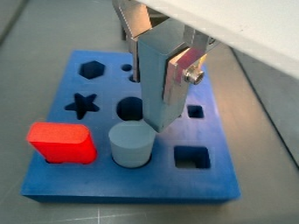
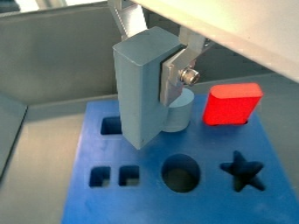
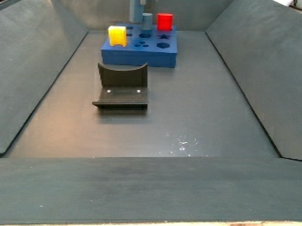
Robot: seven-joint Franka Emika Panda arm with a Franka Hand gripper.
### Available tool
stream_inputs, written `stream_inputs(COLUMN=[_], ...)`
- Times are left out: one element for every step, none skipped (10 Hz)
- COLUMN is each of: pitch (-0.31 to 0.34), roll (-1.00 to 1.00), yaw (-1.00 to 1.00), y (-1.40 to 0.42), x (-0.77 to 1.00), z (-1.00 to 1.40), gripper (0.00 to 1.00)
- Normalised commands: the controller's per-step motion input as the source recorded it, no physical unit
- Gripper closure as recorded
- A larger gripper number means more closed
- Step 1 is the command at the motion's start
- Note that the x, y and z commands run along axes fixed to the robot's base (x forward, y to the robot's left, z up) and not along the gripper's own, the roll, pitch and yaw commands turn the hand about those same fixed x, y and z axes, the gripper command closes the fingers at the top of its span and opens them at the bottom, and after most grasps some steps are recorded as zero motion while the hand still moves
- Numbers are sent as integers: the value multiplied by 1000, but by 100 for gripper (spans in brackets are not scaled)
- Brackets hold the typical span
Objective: Pick up the rectangle object. Move up. Place the rectangle object on the fixture. Regrasp the rectangle object. Move to above the board. Insert the rectangle object.
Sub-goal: Insert the rectangle object.
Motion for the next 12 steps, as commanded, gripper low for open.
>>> stream_inputs(pitch=[-566,-489,-257,0,0,0,0,0,0,0,0,0], roll=[-443,-374,-234,0,29,134,0,0,0,-14,0,0], yaw=[-534,-346,-40,51,0,-874,-1000,-1000,-846,0,-563,-791], y=[-191,-320,-206,0,-26,-197,-17,0,-109,0,-26,0], x=[243,414,169,-29,0,57,0,0,151,0,226,166], z=[-217,-314,-20,0,-60,-177,-191,-220,-43,0,263,831], gripper=[100,100,100,100,100,100,100,100,100,100,100,100])
